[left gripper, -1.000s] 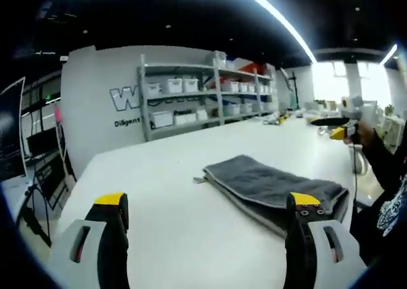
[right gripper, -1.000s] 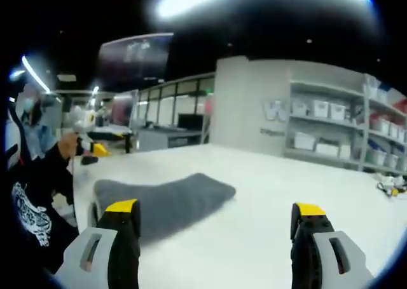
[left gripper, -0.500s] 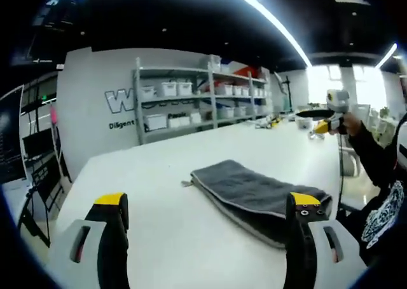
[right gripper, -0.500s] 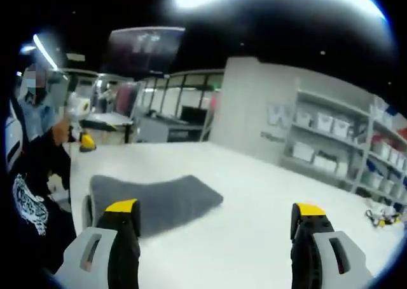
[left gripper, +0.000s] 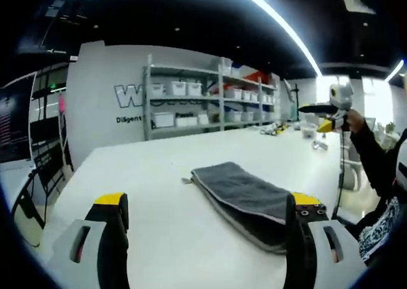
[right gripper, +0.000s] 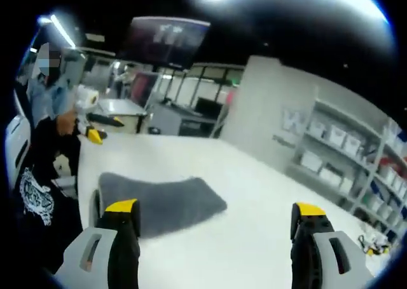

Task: Open the folded towel by lifting each exposed corner and separating the folded layers until the towel lies flat within the target outline without major curled edges

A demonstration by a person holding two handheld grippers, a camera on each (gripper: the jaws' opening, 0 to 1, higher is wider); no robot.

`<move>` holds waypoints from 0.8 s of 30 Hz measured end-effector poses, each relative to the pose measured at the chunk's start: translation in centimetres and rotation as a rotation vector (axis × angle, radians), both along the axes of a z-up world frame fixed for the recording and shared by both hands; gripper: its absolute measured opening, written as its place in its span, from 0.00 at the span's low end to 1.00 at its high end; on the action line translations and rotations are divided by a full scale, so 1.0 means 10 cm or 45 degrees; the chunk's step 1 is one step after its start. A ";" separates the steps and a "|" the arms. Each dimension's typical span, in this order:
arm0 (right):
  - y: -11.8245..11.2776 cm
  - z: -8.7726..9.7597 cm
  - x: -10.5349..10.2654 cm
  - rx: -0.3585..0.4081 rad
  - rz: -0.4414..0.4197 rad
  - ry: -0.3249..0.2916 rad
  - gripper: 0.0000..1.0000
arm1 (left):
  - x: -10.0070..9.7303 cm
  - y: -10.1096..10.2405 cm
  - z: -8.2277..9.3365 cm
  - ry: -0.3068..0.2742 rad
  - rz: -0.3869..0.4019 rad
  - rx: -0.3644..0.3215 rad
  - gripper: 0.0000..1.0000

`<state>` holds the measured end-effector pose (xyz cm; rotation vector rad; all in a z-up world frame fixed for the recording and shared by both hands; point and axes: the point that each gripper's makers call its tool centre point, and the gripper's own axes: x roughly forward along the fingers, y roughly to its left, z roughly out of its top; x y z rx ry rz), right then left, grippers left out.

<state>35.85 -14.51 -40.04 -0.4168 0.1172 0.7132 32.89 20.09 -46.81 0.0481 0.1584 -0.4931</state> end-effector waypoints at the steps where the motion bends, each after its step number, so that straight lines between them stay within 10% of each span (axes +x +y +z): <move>1: 0.00 0.00 0.00 -0.002 -0.010 -0.003 1.00 | 0.01 0.03 -0.01 -0.008 0.024 0.003 1.00; 16: 0.19 0.28 -0.12 -0.111 0.059 -0.064 1.00 | -0.06 -0.26 -0.19 -0.029 -0.017 0.025 1.00; 21: 0.28 0.40 -0.06 -0.152 0.103 -0.055 1.00 | -0.10 -0.36 -0.15 0.013 -0.049 -0.201 1.00; 24: 0.31 0.41 -0.03 -0.174 0.119 -0.045 1.00 | -0.10 -0.37 -0.15 0.018 -0.056 -0.174 1.00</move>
